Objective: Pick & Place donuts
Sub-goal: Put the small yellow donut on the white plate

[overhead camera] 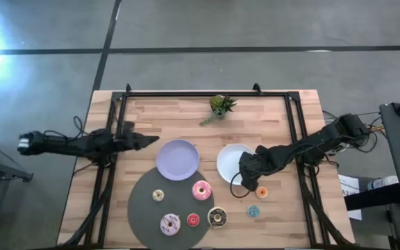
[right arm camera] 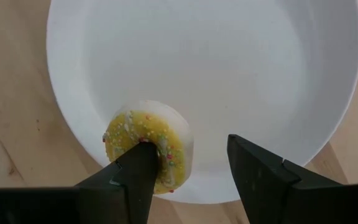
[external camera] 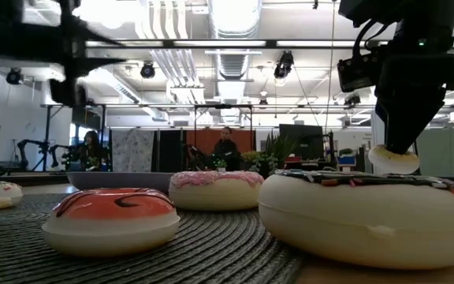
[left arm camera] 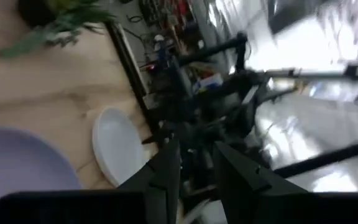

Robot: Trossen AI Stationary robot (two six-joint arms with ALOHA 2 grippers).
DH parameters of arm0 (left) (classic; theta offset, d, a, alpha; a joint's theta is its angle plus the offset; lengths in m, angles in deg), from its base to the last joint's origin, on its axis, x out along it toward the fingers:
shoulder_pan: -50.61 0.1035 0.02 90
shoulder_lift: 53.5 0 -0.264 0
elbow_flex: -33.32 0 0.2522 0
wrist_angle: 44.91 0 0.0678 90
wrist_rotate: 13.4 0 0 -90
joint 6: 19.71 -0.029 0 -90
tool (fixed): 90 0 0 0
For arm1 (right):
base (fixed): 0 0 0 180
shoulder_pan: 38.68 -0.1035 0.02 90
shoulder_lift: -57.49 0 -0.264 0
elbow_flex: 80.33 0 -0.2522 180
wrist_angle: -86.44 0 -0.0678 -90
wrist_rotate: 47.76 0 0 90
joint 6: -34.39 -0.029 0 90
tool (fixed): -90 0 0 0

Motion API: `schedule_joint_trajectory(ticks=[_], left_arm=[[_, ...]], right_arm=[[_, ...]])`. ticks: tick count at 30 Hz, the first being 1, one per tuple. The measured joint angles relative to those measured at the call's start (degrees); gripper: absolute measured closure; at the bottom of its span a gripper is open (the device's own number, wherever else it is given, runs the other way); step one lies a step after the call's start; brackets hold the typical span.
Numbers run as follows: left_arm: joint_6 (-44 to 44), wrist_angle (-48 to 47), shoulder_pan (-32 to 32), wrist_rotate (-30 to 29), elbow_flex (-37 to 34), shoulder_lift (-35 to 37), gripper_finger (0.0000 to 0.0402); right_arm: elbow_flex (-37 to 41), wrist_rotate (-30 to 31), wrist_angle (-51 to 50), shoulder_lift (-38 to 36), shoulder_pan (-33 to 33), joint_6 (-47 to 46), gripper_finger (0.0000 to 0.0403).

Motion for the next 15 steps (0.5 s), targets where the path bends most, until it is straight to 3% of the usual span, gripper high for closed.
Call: schedule_joint_trajectory(ticks=[6,15], left_arm=[[-21.3,5.6,-0.8,0.9,12.1,-23.0,0.0330],[-35.0,5.1,-2.5,1.0,31.3,-51.0,0.0330]], right_arm=[[0.0,-0.5,0.0,0.0,0.2,-0.7,0.0216],[0.0,-2.7,5.2,-0.7,1.5,-7.0,0.0216]])
